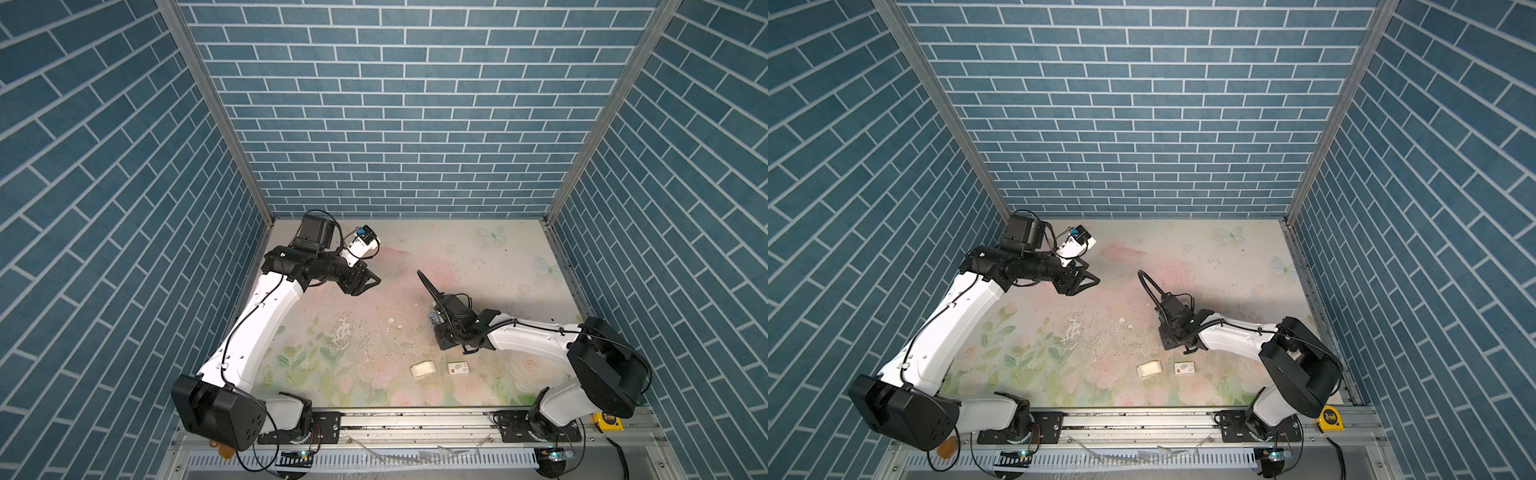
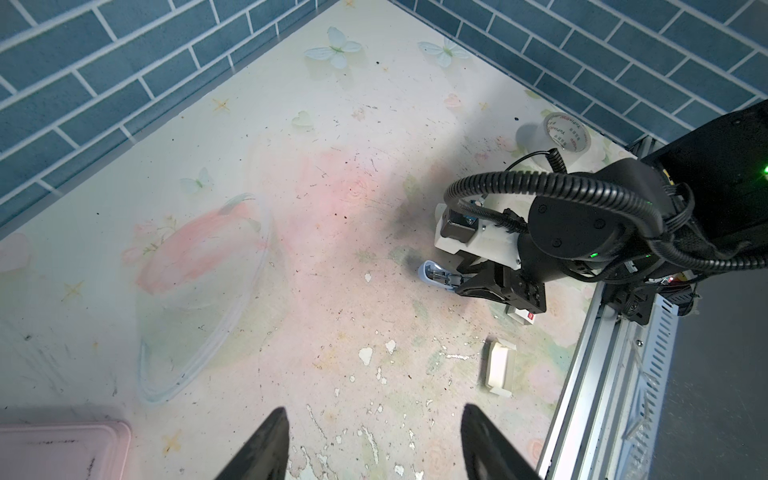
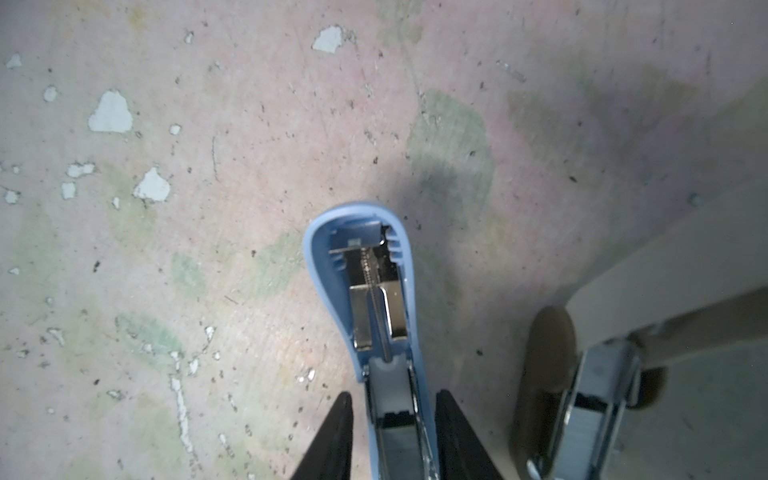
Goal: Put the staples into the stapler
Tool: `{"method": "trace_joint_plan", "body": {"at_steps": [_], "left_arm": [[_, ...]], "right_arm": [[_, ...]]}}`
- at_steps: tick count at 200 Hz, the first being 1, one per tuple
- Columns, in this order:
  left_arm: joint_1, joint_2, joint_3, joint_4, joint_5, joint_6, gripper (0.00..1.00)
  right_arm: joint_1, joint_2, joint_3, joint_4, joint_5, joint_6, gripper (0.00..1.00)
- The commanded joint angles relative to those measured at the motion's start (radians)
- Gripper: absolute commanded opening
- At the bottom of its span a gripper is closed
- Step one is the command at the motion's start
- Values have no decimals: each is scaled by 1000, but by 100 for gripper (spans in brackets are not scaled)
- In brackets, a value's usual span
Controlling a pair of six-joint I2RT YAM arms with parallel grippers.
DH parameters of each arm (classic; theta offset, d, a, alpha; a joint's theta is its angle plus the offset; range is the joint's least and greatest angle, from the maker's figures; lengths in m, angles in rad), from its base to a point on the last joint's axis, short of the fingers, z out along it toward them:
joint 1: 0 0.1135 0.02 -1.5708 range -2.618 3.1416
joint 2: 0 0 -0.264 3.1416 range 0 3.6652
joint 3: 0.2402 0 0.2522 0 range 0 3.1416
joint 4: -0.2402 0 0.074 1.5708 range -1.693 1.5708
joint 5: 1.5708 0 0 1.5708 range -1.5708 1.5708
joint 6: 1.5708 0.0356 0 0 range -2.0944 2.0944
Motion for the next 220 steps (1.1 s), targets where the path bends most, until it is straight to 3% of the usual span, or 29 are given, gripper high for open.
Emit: {"method": "trace_joint_plan", "body": {"at_steps": [1,88,169,220], "left_arm": [[11,-18,-19,-16,11,6,67],[46,-50,-45,-19,11,11,67],[160,-65,-53,-65,58,47,67],[175,-76,-77,-73,53,63,67]], "right_arm": [[-6,24,13,-2,18,-35,33],[-6,97,77,12,-46,-135,19],[5,290,326,-54,-286,-288,21],[21,378,428,-102,-296,-323,27]]}}
